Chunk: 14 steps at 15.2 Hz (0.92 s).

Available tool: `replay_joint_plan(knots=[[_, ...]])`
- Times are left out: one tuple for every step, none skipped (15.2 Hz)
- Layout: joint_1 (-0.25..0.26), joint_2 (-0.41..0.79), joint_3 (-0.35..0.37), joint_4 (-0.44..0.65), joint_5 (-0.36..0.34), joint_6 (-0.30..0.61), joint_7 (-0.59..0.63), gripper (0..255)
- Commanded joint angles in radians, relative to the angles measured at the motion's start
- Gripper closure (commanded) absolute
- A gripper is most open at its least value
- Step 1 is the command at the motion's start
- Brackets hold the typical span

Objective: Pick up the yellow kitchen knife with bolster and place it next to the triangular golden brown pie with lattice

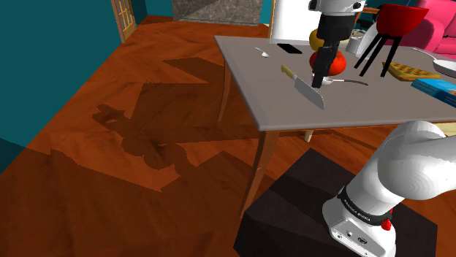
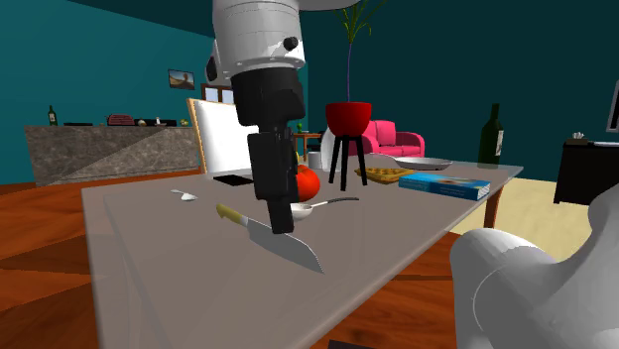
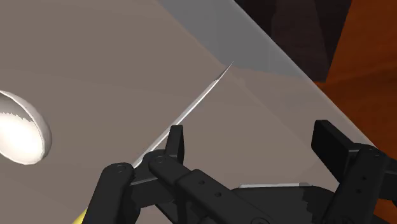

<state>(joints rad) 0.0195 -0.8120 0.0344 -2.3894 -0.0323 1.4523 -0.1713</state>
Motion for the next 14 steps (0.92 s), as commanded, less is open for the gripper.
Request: replay_joint_plan(knots=[[0.0,0.0,0.0,0.0,0.0,0.0,0.0,0],[-0.026,0.033,-0.005,0.01,0.007,0.025,0.044,0],[-0.051,0.064,-0.01,0.02,0.013,0.048,0.087,0],[-0.076,0.094,-0.015,0.03,0.02,0.071,0.13,0],[-0.1,0.124,-0.022,0.04,0.026,0.093,0.172,0],[-0.124,0.152,-0.028,0.05,0.032,0.115,0.213,0],[-0.148,0.179,-0.036,0.06,0.038,0.136,0.255,0],[-0.171,0.204,-0.044,0.069,0.043,0.156,0.295,0],[-0.193,0.228,-0.053,0.077,0.049,0.176,0.336,0],[-0.215,0.251,-0.062,0.085,0.055,0.195,0.375,0],[-0.237,0.272,-0.072,0.092,0.06,0.214,0.415,0],[-0.258,0.292,-0.082,0.098,0.066,0.233,0.454,0],[-0.26,0.294,-0.083,0.098,0.066,0.235,0.458,0],[-0.26,0.293,-0.083,0.084,0.067,0.248,0.458,0]])
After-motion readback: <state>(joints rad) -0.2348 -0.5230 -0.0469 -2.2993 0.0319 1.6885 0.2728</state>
